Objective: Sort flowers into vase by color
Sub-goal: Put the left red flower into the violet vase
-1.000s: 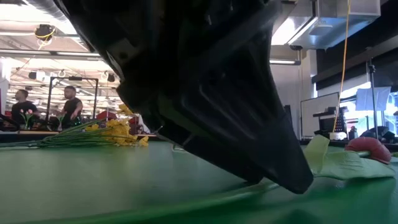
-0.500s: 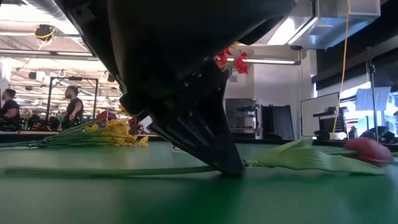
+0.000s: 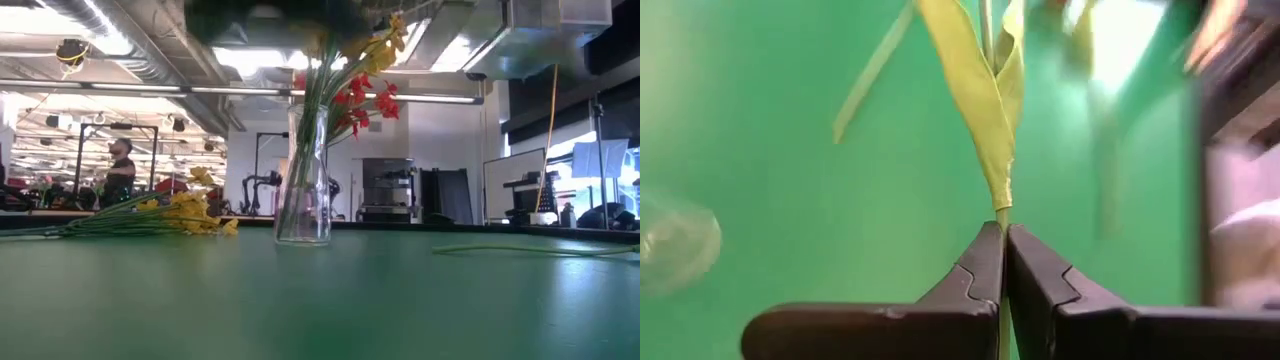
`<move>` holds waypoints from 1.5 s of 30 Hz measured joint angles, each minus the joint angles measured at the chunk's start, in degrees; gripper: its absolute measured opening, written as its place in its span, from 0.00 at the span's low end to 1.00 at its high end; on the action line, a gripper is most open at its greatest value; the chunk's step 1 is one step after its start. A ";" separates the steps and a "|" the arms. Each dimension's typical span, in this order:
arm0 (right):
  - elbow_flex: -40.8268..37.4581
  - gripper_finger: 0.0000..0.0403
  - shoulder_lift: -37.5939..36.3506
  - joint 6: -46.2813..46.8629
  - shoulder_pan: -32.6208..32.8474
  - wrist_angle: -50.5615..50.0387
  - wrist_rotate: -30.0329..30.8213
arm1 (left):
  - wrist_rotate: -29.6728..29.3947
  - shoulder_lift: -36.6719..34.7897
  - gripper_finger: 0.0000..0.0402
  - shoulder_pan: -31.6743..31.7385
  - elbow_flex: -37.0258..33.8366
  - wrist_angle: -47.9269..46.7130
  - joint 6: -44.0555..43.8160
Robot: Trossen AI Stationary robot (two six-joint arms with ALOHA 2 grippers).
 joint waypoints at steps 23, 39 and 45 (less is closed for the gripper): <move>-0.02 0.58 -1.37 -0.51 0.00 -4.20 -1.92 | -19.07 -20.19 0.00 -3.15 -0.07 14.71 40.02; -0.02 0.58 -0.01 3.37 0.01 -10.45 -6.57 | 16.76 -38.92 0.00 20.46 -32.70 68.74 61.75; -0.02 0.58 -0.01 3.55 0.02 -10.64 -6.56 | 26.77 -41.15 0.00 31.32 -51.74 97.18 56.64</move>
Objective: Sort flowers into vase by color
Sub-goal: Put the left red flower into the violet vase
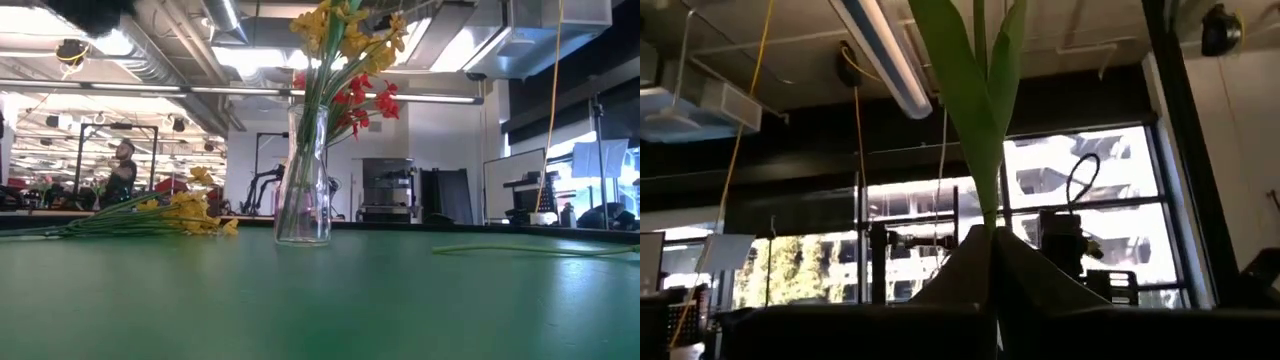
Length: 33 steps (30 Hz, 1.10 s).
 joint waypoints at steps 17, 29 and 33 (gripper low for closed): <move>-0.02 0.58 2.75 1.15 -0.02 0.69 6.31 | 20.88 13.89 0.00 28.35 -2.54 10.27 -15.50; -0.02 0.58 3.08 1.14 -0.02 2.20 7.78 | 29.70 32.23 0.00 34.88 8.04 14.47 -22.04; -0.02 0.58 3.08 1.16 -0.02 2.14 7.77 | 31.00 37.46 0.00 35.59 11.82 14.35 -24.31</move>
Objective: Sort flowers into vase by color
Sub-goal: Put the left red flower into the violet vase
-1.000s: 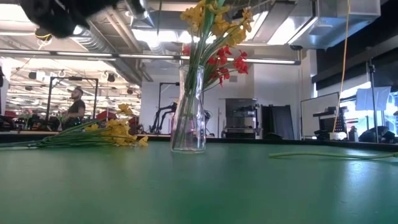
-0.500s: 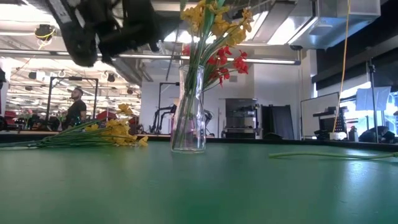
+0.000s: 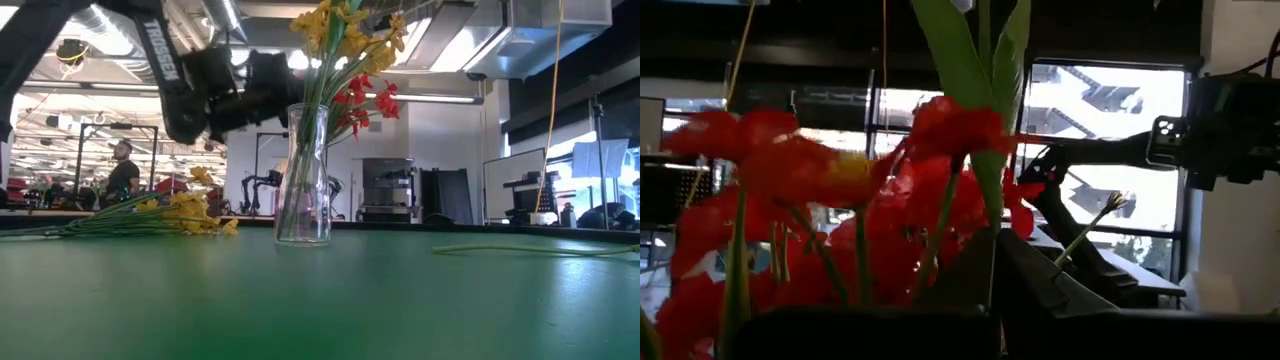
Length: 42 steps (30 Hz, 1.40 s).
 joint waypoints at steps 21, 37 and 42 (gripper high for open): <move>0.00 0.58 -0.07 -3.08 0.00 2.40 0.31 | 1.09 0.60 0.00 1.75 -4.26 0.16 -2.03; 0.00 0.58 -0.07 -3.06 0.00 1.99 0.33 | 1.57 0.60 0.00 1.63 -0.62 -1.10 0.76; 0.00 0.58 -0.07 -3.00 0.00 1.88 0.30 | 1.64 0.60 0.00 1.63 -1.32 -2.93 0.79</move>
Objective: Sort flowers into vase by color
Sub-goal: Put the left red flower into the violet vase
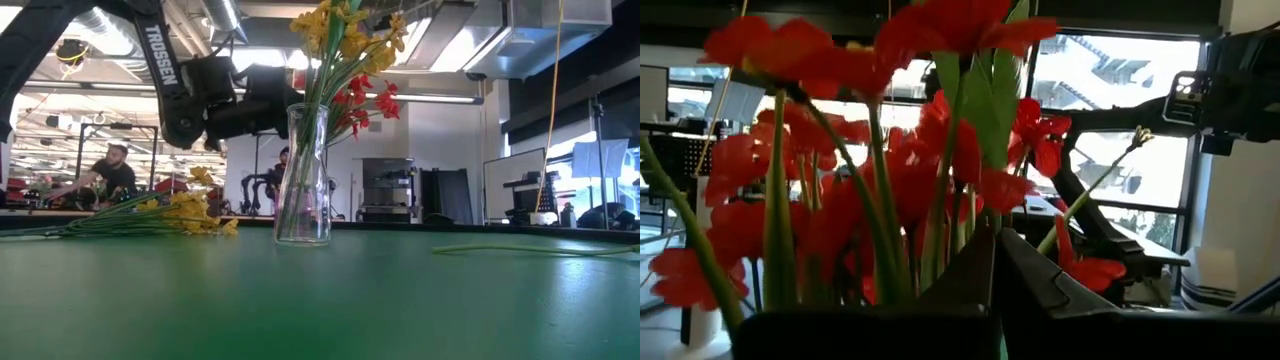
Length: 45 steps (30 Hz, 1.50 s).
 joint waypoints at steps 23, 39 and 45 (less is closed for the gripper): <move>0.00 0.58 0.02 1.47 0.00 -1.59 -0.10 | -1.97 0.00 0.09 -0.35 -7.58 0.31 -3.15; 0.00 0.58 0.02 1.47 0.00 -1.94 -0.10 | -1.38 0.00 0.22 -2.93 -7.57 0.24 -3.17; 0.00 0.58 0.02 1.47 0.00 -1.97 -0.12 | -1.40 -3.26 0.27 -2.93 -8.50 -2.84 -3.10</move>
